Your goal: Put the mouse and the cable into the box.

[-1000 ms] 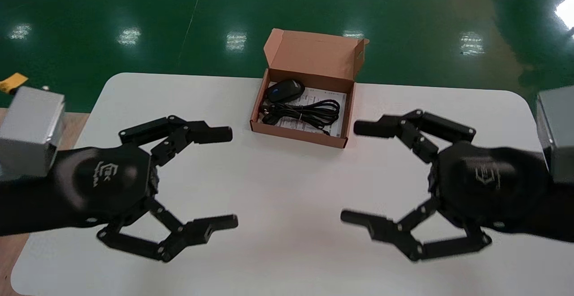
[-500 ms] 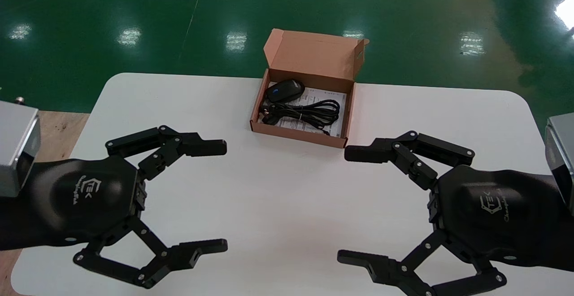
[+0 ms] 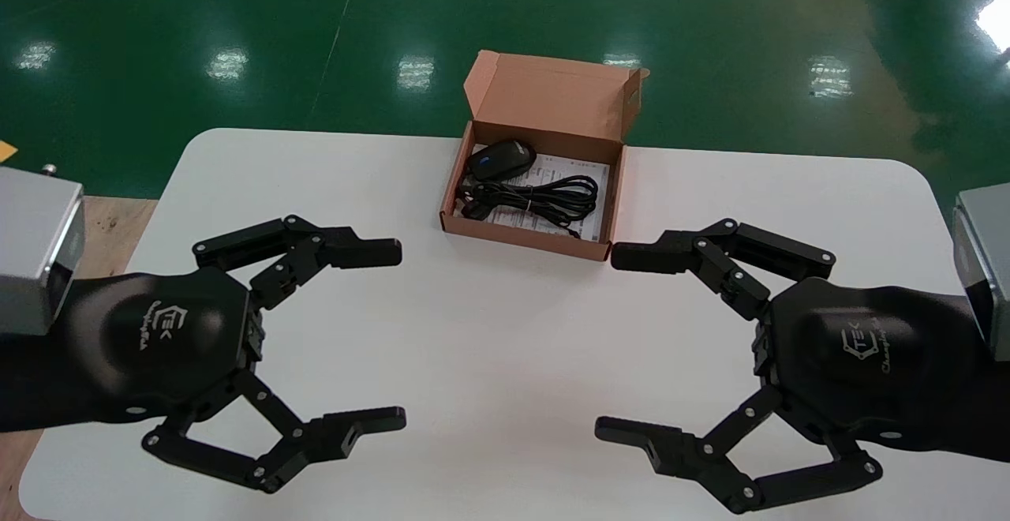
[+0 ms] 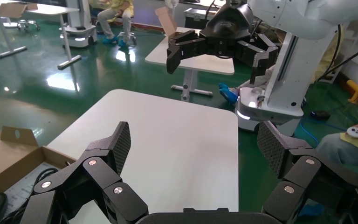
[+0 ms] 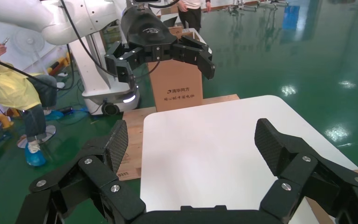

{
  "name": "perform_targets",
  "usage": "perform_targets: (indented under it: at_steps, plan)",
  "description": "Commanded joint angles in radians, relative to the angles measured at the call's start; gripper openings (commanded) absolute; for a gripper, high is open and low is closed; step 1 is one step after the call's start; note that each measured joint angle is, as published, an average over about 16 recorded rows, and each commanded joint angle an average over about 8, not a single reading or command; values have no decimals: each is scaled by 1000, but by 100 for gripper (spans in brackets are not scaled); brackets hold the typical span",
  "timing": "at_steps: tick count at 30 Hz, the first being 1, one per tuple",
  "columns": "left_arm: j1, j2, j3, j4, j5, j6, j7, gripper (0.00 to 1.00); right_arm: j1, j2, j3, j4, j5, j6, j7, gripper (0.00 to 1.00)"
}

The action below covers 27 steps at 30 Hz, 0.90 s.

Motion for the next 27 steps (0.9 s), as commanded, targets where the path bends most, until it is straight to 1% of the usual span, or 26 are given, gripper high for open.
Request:
perform_targets:
  at_steps: [1,27]
  plan:
    - [-1,1,1,1,1,-1,0,100,1,0,0,-2,-1,1,-1,100]
    - [-3,4,5,5,2,-4,1,100,4,-2,-2,-7,-4,5,-4,100]
